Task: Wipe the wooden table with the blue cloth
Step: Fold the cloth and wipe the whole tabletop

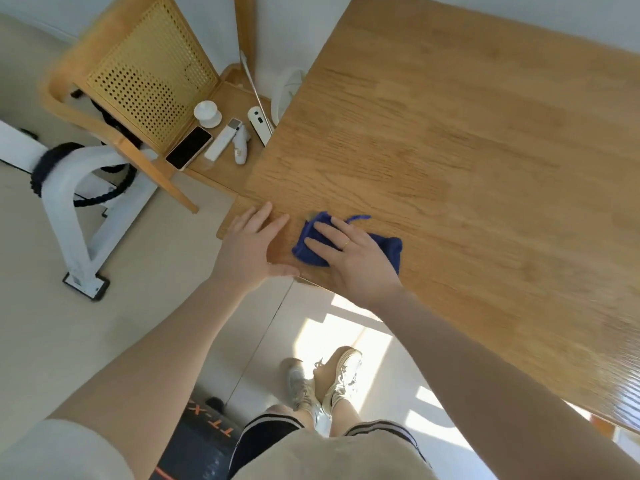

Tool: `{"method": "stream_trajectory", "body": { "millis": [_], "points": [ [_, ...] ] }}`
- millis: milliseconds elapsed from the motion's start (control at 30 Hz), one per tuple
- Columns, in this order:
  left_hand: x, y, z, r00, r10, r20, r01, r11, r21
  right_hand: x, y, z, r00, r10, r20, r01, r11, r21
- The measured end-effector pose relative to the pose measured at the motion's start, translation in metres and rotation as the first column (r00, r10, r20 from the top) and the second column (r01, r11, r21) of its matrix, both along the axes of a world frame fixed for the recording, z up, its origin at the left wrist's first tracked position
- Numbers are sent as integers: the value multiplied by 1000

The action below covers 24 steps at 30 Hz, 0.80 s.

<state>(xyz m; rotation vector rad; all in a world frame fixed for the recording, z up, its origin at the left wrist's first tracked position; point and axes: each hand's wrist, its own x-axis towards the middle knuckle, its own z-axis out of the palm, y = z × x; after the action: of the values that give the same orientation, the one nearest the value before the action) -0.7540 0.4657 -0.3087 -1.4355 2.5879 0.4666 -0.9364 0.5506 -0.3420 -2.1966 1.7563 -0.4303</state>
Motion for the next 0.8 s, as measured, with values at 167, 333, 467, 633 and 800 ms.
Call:
{"method": "stream_trajectory", "body": {
  "millis": [167, 333, 467, 633, 800],
  "points": [
    [1, 2, -4, 1000, 27, -10, -27, 1000, 7, -2, -49, 10, 937, -347, -34, 348, 938, 16],
    [5, -1, 0, 999, 5, -43, -4, 1000, 4, 13, -13, 4, 990, 7, -143, -14, 999, -46],
    [9, 1, -5, 999, -52, -17, 50, 996, -71, 29, 15, 1, 992, 58, -114, -54, 998, 37],
    [12, -6, -11, 997, -77, -5, 76, 994, -81, 16, -27, 1, 996, -30, -89, 31, 999, 12],
    [16, -16, -4, 996, -72, -52, 72, 997, -10, 33, -75, 10, 906, -413, -89, 415, 910, 7]
  ]
}}
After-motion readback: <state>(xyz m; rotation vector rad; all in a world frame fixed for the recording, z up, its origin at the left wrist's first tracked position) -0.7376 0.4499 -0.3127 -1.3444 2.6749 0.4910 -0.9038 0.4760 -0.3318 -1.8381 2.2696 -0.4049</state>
